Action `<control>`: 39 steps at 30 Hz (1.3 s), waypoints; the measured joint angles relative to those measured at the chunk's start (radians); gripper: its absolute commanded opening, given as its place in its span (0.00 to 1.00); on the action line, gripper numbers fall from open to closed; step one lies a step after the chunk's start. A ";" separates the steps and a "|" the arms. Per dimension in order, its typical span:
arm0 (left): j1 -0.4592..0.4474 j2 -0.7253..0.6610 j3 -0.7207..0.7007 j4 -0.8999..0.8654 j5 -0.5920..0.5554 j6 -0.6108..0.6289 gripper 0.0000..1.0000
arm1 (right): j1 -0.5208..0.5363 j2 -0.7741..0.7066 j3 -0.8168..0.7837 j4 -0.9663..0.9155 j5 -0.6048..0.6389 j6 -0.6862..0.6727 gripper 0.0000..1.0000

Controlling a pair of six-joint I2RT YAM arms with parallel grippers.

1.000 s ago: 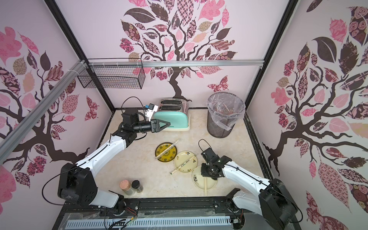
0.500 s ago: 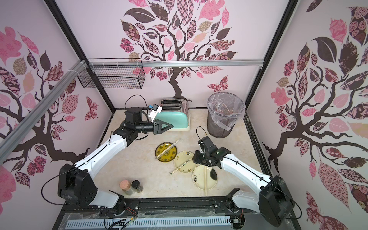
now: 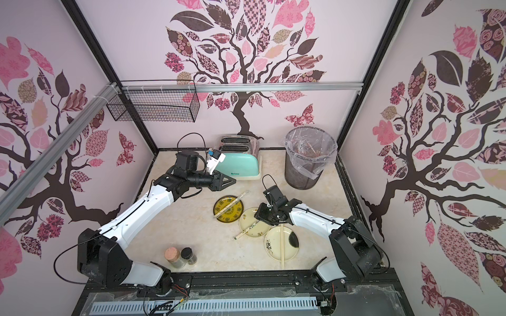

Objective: Remove the packaging of disposable chopsticks
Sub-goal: Pick up the disposable chopsticks from the plate.

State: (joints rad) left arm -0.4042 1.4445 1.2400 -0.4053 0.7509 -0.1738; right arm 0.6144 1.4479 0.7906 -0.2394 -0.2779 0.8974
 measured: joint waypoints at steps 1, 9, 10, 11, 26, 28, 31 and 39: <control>0.000 0.000 0.000 -0.002 -0.002 0.001 0.39 | 0.000 0.004 -0.001 0.005 -0.002 0.005 0.45; 0.000 0.000 0.000 -0.009 -0.002 0.002 0.39 | 0.008 0.080 -0.004 0.036 -0.004 0.027 0.46; 0.000 0.000 0.000 -0.010 -0.002 0.003 0.39 | 0.010 0.091 -0.004 0.036 -0.004 0.027 0.46; 0.000 0.000 0.000 -0.010 -0.002 0.003 0.39 | 0.011 0.102 -0.004 0.037 -0.003 0.027 0.46; 0.000 -0.001 0.000 -0.017 -0.004 0.003 0.39 | 0.019 0.222 0.088 0.019 0.016 0.017 0.35; 0.000 -0.003 0.000 -0.019 -0.006 0.003 0.40 | 0.019 0.230 0.094 0.018 0.020 0.015 0.32; 0.000 -0.012 0.000 -0.021 -0.006 0.003 0.40 | 0.019 0.232 0.095 0.010 0.027 0.015 0.29; 0.014 -0.034 0.000 -0.024 -0.003 0.000 0.40 | 0.019 0.226 0.111 -0.060 0.078 0.000 0.15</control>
State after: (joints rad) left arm -0.3901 1.4105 1.2400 -0.4294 0.7483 -0.1734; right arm 0.6331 1.6737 0.9016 -0.2989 -0.2001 0.8978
